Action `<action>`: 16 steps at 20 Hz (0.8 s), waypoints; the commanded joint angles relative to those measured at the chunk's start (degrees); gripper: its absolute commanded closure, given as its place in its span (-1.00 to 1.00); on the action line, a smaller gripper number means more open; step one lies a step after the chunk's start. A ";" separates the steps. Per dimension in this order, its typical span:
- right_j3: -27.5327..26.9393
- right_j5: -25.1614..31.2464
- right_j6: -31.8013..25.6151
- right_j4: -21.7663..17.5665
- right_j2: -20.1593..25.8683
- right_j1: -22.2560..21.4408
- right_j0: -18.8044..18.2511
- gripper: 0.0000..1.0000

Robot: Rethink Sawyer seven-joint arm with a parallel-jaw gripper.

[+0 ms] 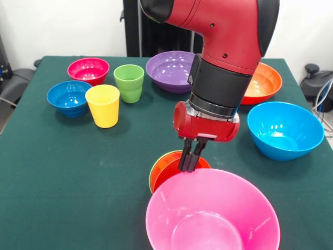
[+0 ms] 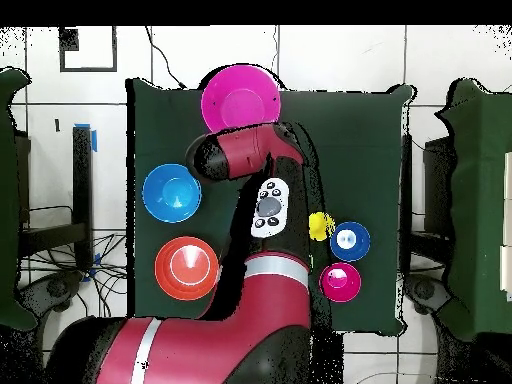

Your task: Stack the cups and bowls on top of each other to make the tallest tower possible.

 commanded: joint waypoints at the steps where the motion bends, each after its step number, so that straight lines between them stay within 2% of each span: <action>1: 5.50 6.21 1.06 -0.31 3.48 1.72 0.46 1.00; 16: 9.01 5.13 -0.89 -1.99 2.43 1.22 -0.93 1.00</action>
